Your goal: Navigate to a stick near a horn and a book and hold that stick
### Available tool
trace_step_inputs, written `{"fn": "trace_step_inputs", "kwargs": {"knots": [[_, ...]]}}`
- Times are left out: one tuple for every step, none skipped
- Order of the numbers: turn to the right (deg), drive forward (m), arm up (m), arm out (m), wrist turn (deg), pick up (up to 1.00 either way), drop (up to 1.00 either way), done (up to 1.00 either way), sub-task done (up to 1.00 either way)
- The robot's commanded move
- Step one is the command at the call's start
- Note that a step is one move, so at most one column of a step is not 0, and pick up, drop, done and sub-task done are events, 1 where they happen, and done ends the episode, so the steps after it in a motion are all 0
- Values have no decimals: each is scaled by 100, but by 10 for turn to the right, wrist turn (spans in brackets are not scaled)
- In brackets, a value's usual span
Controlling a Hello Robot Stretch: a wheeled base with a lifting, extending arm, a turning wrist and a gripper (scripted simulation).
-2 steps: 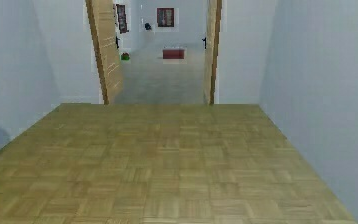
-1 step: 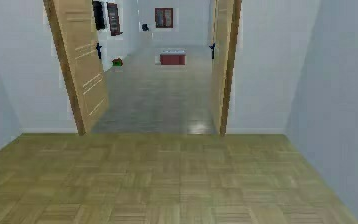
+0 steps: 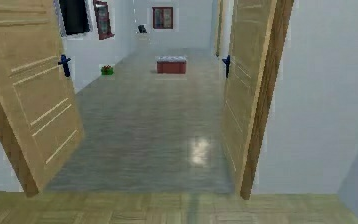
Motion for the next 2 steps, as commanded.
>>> {"fn": "trace_step_inputs", "kwargs": {"knots": [[-30, 0, 0, 0, 0, 0, 0, 0, 0], [0, 95, 0, 0, 0, 0, 0, 0, 0]]}}
